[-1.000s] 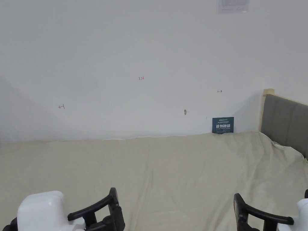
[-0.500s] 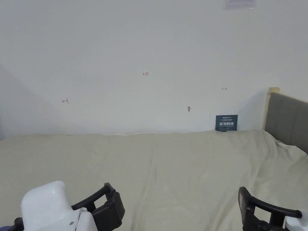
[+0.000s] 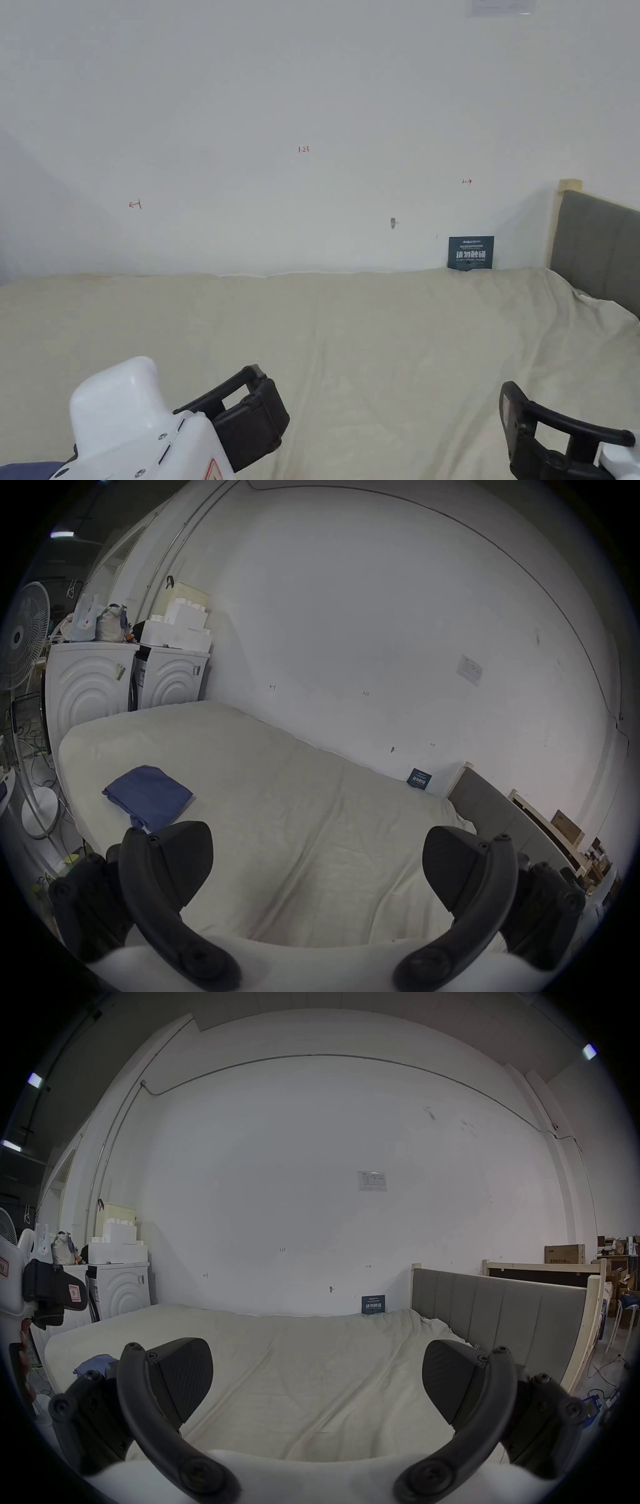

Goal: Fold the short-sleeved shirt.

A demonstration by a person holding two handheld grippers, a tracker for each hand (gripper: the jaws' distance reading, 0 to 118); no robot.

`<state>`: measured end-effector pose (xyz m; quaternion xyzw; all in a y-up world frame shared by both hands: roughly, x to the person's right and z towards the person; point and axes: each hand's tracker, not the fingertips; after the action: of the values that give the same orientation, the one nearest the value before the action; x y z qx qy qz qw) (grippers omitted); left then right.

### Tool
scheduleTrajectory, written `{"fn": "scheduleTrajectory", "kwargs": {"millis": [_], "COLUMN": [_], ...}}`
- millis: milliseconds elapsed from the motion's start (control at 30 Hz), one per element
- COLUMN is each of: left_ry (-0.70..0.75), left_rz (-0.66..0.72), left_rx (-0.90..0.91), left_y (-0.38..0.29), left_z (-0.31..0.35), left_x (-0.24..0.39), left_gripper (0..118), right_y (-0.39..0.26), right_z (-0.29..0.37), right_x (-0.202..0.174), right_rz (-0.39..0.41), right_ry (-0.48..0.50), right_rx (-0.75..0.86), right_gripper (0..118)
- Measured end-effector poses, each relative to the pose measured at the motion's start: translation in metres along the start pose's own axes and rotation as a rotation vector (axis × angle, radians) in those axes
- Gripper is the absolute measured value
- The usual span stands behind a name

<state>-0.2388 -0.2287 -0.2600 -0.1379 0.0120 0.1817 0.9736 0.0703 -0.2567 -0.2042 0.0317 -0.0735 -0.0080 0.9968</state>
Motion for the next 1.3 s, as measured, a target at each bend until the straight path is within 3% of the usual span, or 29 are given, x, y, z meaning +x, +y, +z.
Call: {"fn": "scheduleTrajectory", "kwargs": {"millis": [200, 700, 1300], "left_ry": [-0.002, -0.01, -0.007], "left_rz": [0.078, 0.013, 0.062], "left_rx": [-0.059, -0.035, -0.067], "left_y": [0.002, 0.004, 0.005], "left_z": [-0.004, 0.003, 0.009], "left_x": [-0.007, -0.002, -0.011], "left_gripper": [118, 118, 118], "right_y": [0.001, 0.0, 0.003], "right_z": [-0.001, 0.0, 0.012], "right_x": [0.0, -0.003, -0.003], "right_rz": [-0.002, 0.026, 0.031], "right_ry": [-0.002, 0.003, -0.008], "right_rx": [0.006, 0.002, 0.005], "right_gripper": [118, 118, 118]}}
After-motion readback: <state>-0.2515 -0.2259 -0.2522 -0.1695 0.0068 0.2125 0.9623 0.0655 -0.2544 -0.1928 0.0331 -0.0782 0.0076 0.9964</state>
